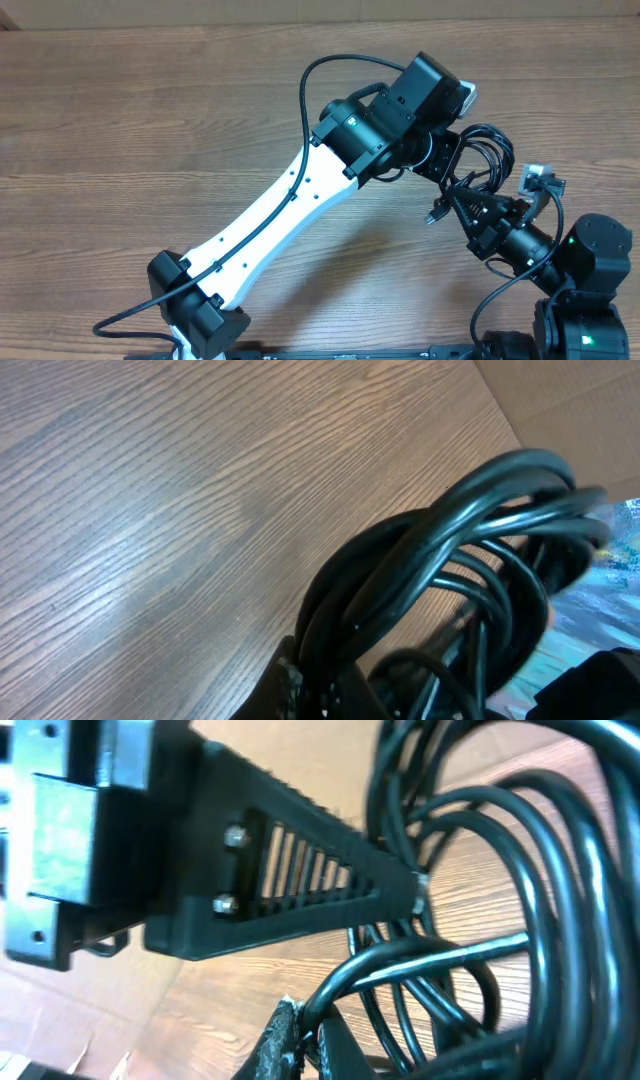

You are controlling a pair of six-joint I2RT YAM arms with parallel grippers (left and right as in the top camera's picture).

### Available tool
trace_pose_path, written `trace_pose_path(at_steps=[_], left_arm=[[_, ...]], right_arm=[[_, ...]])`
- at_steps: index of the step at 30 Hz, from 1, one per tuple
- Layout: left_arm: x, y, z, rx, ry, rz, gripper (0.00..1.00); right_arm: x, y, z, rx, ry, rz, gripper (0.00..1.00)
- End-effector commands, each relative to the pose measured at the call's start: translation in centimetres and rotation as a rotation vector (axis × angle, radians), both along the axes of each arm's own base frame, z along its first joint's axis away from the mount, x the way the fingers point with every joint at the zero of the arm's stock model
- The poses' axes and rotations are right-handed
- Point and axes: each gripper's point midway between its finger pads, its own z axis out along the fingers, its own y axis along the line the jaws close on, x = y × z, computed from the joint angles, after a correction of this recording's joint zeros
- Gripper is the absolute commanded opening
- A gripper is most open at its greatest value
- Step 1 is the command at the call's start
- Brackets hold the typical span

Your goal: Untangle cables

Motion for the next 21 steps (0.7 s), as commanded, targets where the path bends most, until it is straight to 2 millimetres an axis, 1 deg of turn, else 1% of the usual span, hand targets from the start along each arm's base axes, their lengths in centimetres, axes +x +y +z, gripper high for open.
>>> trace_pose_path(at_steps=[1,8,15,21], left_arm=[[0.2,0.4,1.6,-0.029,-0.025,0.018,0.04],[0.5,0.7,1.5,-0.018,-0.033,0.034,0.04],[0.6,0.8,1.5,-0.015,-0.038,0.029,0.04],[0.6,0.8,1.4,-0.012,-0.038,0.027,0.04]], right_arm=[[-1.3,1.4,1.6,0.013,-0.067,0.113,0.04],[-2.7,2.8,2.9,0.012,-0.151,0.244,0.04],[-3.5,3.5,3.6,0.019,-0.19,0.309,0.04],[-3.8,3.6,3.8,0.022,-0.199,0.327,0.04]])
